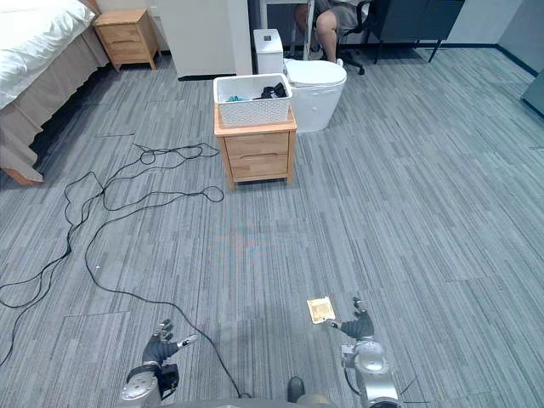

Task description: Pick up the laundry basket with both hands and put the clothes into the washing machine.

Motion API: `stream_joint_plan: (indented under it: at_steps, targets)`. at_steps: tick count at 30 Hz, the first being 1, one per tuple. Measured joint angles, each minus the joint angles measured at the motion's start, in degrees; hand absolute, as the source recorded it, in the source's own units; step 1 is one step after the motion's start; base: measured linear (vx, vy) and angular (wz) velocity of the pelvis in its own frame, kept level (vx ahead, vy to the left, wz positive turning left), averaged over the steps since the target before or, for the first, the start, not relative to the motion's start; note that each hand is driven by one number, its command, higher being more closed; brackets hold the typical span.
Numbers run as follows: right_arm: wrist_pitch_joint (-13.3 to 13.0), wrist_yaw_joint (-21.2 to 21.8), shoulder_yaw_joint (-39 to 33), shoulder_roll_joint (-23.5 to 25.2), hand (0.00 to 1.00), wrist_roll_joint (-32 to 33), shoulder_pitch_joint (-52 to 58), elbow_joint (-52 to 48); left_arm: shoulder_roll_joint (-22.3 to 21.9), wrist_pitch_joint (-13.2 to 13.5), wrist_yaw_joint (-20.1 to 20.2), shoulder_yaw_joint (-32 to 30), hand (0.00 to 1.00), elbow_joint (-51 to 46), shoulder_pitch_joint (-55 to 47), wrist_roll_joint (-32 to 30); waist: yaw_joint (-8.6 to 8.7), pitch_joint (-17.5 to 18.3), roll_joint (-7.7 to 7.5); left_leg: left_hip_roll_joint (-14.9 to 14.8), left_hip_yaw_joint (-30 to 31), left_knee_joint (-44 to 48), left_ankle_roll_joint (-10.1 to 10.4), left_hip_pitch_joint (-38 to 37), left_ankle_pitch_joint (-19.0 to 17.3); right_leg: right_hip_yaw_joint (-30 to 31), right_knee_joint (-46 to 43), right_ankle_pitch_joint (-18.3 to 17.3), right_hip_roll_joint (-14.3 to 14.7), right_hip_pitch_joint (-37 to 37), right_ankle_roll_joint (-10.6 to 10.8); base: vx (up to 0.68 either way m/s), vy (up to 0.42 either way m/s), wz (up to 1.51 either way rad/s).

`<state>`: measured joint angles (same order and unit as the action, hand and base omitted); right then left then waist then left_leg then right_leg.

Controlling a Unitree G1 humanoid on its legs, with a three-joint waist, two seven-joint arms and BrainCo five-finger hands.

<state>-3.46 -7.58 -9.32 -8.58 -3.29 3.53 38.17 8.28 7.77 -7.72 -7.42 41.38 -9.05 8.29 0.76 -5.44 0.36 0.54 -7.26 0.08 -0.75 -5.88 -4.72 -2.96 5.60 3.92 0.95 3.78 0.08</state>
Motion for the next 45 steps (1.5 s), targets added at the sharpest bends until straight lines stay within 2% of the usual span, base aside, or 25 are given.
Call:
stream_joint_plan:
  at_steps: [5, 13, 15, 22, 24, 26, 27, 28, 29, 31, 32, 34, 35, 37, 38, 39, 40, 41, 42, 43, 44, 45]
  targets:
    - [0.0, 0.0, -2.8, -0.4, 0.0, 3.1, 0.1, 2.4, 0.0, 0.0, 0.0, -2.2, 0.0, 1.6, 0.0, 0.1, -0.01, 0.0, -0.02, 0.2, 0.0, -0.1, 0.0, 0.0, 0.0, -0.1, 0.0, -0.1, -0.2, 0.0, 0.2, 0.0, 0.0, 0.0]
    - [0.1, 0.0, -7.2, -0.1, 0.0, 6.8, 0.4, 3.9, -0.5, -0.1, 0.1, -2.4, 0.0, 1.7, -1.5, 1.0, -0.07, 0.0, -0.1, 0.3, 0.3, -0.9, -0.1, 0.4, 0.5, -0.3, 0.0, -0.2, -0.3, -0.7, 0.3, -0.05, -0.006, 0.01]
    - [0.1, -0.1, -8.1, 0.4, 0.0, 7.3, 0.3, 4.0, -1.3, -0.1, 0.1, -3.3, 0.0, 1.7, -1.6, 1.2, -0.07, 0.0, -0.3, 0.4, 0.4, -2.3, -0.4, 0.9, 1.3, -0.4, 0.0, -0.2, -0.3, -1.8, 0.2, -0.05, -0.019, 0.02]
    - [0.4, -0.2, -8.1, 1.6, 0.0, 7.3, -1.2, 4.9, -1.4, -0.1, 0.0, -3.6, 0.0, 0.8, -1.5, 1.3, -0.37, -0.4, -1.34, 0.4, -1.3, -1.4, -0.9, 4.3, 0.5, 1.7, -0.7, -0.2, -0.2, -5.7, 0.3, -0.01, 0.004, -0.13]
    - [0.4, -0.5, -8.0, 1.5, 0.0, 7.3, -2.6, 4.9, -1.4, -0.1, 0.0, -3.5, 0.0, -0.6, -1.6, 1.3, -0.82, -1.0, -1.11, 0.0, -2.9, 1.5, -1.3, 6.1, -1.5, 2.9, -4.0, -1.8, -0.1, -8.3, 1.3, 0.04, 0.038, -0.44]
    - [0.4, -1.2, -7.7, 1.4, 0.0, 7.3, -3.8, 4.8, -1.5, -0.1, 0.0, -3.5, 0.0, -2.4, -1.2, 1.3, -1.15, -2.4, -0.66, 0.1, -3.9, 5.4, -2.0, 6.4, -4.6, 3.4, -16.3, -8.6, -0.6, -13.0, 2.3, 0.08, 0.055, -0.22]
    - [0.4, -1.2, -7.6, 1.5, 0.0, 7.3, -3.5, 4.8, -1.5, -0.1, 0.0, -3.4, 0.0, -2.9, -1.2, 1.4, -1.14, -2.6, -0.74, 0.4, -3.9, 6.1, -2.2, 6.2, -5.5, 2.9, -20.0, -10.3, -1.1, -14.1, 2.8, 0.13, 0.089, -0.06]
    - [0.5, -1.2, -7.2, 1.5, 0.0, 7.3, -3.4, 4.7, -1.5, 0.1, -0.1, -3.3, 0.0, -3.1, -1.2, 1.8, -1.29, -3.8, -0.36, 0.8, -3.7, 7.2, -3.2, 4.6, -8.3, -0.3, -32.7, -13.1, -2.6, -18.6, 3.3, 0.12, 0.084, -0.05]
    - [0.5, -1.3, -6.7, 1.4, 0.0, 7.3, -3.4, 4.5, -1.4, 0.0, -0.1, -3.2, 0.0, -3.1, -1.2, 2.2, -1.15, -4.5, -0.33, 1.1, -3.5, 7.4, -3.7, 3.7, -9.0, -1.8, -38.0, -13.6, -3.4, -21.1, 3.3, 0.12, 0.088, -0.03]
    - [0.6, -1.2, -5.3, 1.4, 0.0, 7.3, -3.0, 4.3, -1.0, -0.1, -0.2, -1.9, 0.0, -3.0, -1.5, 2.5, -0.16, -5.4, -0.56, 1.6, -3.1, 8.0, -4.0, 1.8, -10.6, -5.2, -44.8, -16.6, -5.5, -24.5, 3.1, 0.19, 0.081, 0.07]
    - [0.6, -1.2, -4.5, 1.4, 0.0, 7.3, -3.0, 4.1, -0.8, -0.1, -0.3, -1.6, 0.0, -2.7, -2.2, 2.6, -0.01, -5.7, -0.12, 1.7, -2.7, 8.1, -3.8, 0.4, -12.0, -7.1, -44.8, -17.4, -6.2, -26.8, 3.3, 0.37, 0.085, 0.1]
    - [0.6, -1.2, -3.6, 1.3, 0.0, 7.3, -3.1, 3.0, -0.8, -0.2, -0.8, -1.4, 0.0, -2.6, -1.7, 3.0, 0.55, -6.8, -0.34, 1.0, -1.8, 7.7, -3.4, -2.3, -12.8, -9.3, -41.1, -17.3, -6.0, -29.7, 3.3, 0.41, 0.029, 0.37]
    - [0.6, -1.2, -3.6, 1.0, 0.0, 7.3, -3.3, 3.0, -0.8, -0.2, -1.2, -1.0, 0.0, -2.6, -0.8, 3.3, 1.55, -7.9, 0.79, 0.1, 0.1, 7.1, -3.2, -3.6, -13.4, -10.2, -37.0, -16.2, -5.8, -31.9, 3.0, 0.51, -0.048, 0.81]
    - [0.6, -1.2, -3.5, 0.4, 0.0, 7.3, -2.8, 1.9, -1.0, -0.2, -1.2, -0.4, 0.0, -2.6, 0.6, 3.3, 2.33, -9.0, 0.89, -1.8, 2.6, 5.8, -1.7, -6.6, -14.2, -11.1, -30.1, -11.7, -4.4, -34.1, 2.8, 0.57, -0.092, 0.81]
    - [0.5, -1.2, -3.0, 0.2, 0.0, 7.2, -1.5, 0.5, -0.7, -0.1, -1.2, 0.3, 0.0, -2.5, 0.6, 3.3, 2.33, -8.7, 0.13, -1.9, 3.4, 6.6, 0.7, -8.1, -15.3, -10.7, -26.3, -7.5, -4.2, -34.5, 1.1, 0.66, -0.15, 0.67]
    - [0.5, -1.2, -2.5, -0.3, 0.0, 7.2, -0.3, 0.4, -1.0, -0.1, -1.2, 0.3, 0.0, -1.8, 0.2, 3.2, 2.52, -8.6, 0.01, -2.4, 4.0, 10.3, 3.3, -9.3, -16.7, -10.4, -29.4, -1.8, -4.7, -34.4, -4.4, 0.82, -0.188, 0.47]
    - [0.6, -1.1, -2.3, -0.6, 0.0, 7.2, -0.7, 0.7, -1.5, -0.2, -1.1, 0.4, 0.0, -1.0, 0.5, 3.2, 2.3, -8.7, 1.09, -3.3, 3.7, 14.0, 4.2, -8.4, -16.6, -11.1, -32.0, -4.1, -4.5, -34.2, -4.2, 0.85, -0.22, 0.23]
    - [0.6, -1.0, -1.2, -0.6, 0.0, 7.1, -1.5, 0.6, -1.6, -0.3, -1.1, 0.4, 0.0, -0.3, 0.5, 3.2, 2.21, -8.8, 1.23, -4.8, 1.8, 26.0, 9.1, -3.7, -12.3, -11.1, -33.3, -7.6, -3.9, -32.7, -4.9, 0.86, -0.229, -0.05]
    - [0.6, -0.9, -0.4, -0.7, 0.0, 7.1, -2.2, 0.3, -2.1, -0.4, -1.1, 0.2, 0.0, -0.3, 0.5, 3.2, 1.64, -9.3, 1.75, -7.0, 1.1, 40.5, 10.4, 2.7, -3.0, -11.0, -30.7, -8.9, -2.7, -28.6, -5.6, 0.73, -0.207, -0.1]
    - [0.6, -1.0, 0.0, -0.8, 0.0, 7.1, -2.4, 0.0, -2.4, -0.3, -1.0, 0.0, 0.0, -0.4, 0.4, 3.2, 1.17, -9.6, 2.27, -8.8, 0.6, 47.2, 10.9, 5.5, -2.8, -10.9, -28.8, -9.2, -1.5, -25.9, -5.9, 0.73, -0.18, -0.28]
    - [0.6, -1.0, 0.4, -0.1, 0.0, 7.1, -3.1, -0.2, -2.7, -0.4, -1.0, -0.8, 0.0, -0.3, 0.1, 3.3, 0.69, -9.9, 2.44, -11.3, -1.0, 58.3, 8.3, 10.2, -4.4, -10.2, -25.1, -9.7, 0.3, -20.2, -6.6, 0.57, -0.11, -0.32]
    - [0.5, -1.1, 0.4, 0.4, 0.0, 7.1, -3.3, -0.5, -3.0, -0.4, -1.0, -1.2, 0.0, -0.3, 0.0, 3.3, 0.17, -10.2, 2.23, -12.0, -1.8, 61.4, 7.0, 11.9, -5.2, -9.5, -23.6, -10.0, 0.9, -17.3, -7.0, 0.68, -0.087, -0.44]
